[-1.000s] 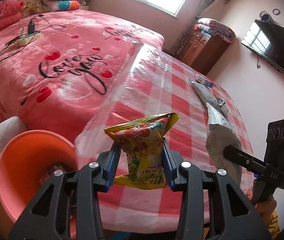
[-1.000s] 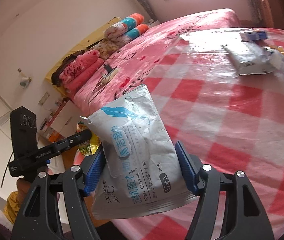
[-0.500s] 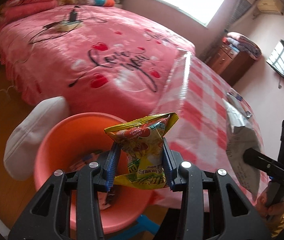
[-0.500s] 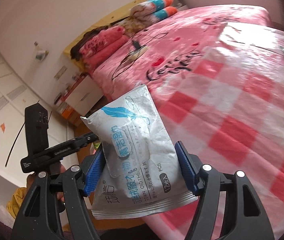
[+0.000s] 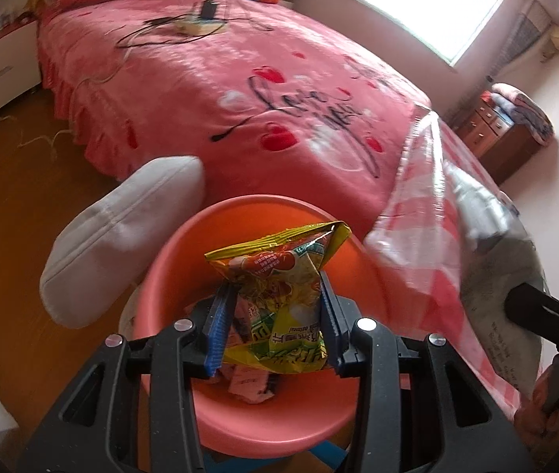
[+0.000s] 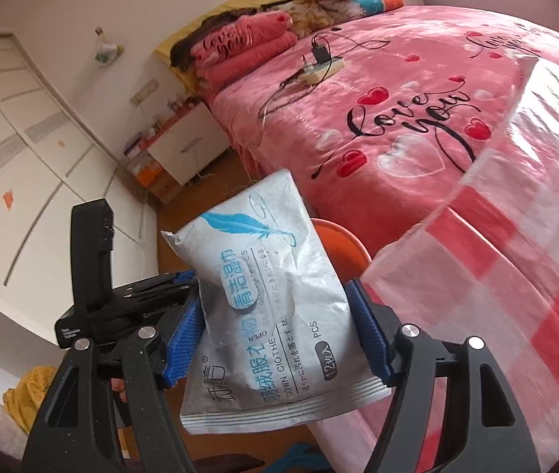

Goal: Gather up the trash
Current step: 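Carry both items over the orange bucket and open both tools, then move both open tools back to the remaining trash on the sheet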

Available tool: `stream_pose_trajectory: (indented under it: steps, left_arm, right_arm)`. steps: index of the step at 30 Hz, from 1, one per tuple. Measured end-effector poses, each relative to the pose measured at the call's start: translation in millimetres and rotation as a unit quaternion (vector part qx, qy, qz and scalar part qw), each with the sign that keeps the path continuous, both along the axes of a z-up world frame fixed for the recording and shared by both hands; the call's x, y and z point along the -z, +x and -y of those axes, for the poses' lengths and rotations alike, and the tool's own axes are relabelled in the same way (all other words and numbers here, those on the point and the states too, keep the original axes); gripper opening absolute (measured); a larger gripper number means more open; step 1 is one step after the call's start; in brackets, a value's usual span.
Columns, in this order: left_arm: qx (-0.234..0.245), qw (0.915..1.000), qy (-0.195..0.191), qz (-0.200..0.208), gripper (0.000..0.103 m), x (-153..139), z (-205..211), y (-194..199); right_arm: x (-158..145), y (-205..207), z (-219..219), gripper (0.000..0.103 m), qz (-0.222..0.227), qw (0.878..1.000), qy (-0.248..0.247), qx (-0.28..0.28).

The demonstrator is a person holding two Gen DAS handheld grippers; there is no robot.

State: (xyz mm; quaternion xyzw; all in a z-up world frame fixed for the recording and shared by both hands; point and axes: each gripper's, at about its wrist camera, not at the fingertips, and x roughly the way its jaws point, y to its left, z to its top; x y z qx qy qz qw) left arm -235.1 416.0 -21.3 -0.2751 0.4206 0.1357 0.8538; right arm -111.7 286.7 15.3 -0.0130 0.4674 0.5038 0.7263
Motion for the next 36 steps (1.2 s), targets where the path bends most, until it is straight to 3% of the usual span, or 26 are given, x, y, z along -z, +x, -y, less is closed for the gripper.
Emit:
stream_pose_trajectory:
  steps: [3, 5, 8, 11, 23, 36]
  left_arm:
    - [-0.024, 0.9996, 0.003, -0.015, 0.049, 6.0, -8.9, -3.9]
    - [-0.037, 0.9992, 0.007, -0.015, 0.065, 6.2, -15.0, -7.4]
    - [-0.048, 0.9987, 0.011, -0.011, 0.074, 4.5, -19.0, -9.1]
    - [-0.051, 0.9985, 0.015, -0.011, 0.079, 3.0, -17.1, -6.7]
    - [-0.025, 0.9995, -0.001, -0.018, 0.084, 0.6, 2.8, 7.4]
    - [0.005, 0.9998, 0.016, -0.008, 0.089, -15.2, 34.8, 22.9]
  right_arm:
    - [6.0, 2.8, -3.0, 0.083, -0.013, 1.0, 0.007, 0.001]
    - [6.1, 3.9, 3.8, 0.088, -0.01, 1.0, 0.012, 0.008]
    - [2.0, 3.5, 16.0, 0.091, 0.019, 0.999, 0.011, 0.026]
    - [2.4, 9.1, 35.9, 0.092, 0.02, 0.998, 0.017, 0.054]
    - [7.3, 30.1, 109.7, 0.094, 0.002, 0.989, 0.041, 0.145]
    - [7.9, 23.5, 133.9, 0.094, 0.045, 0.987, 0.038, 0.152]
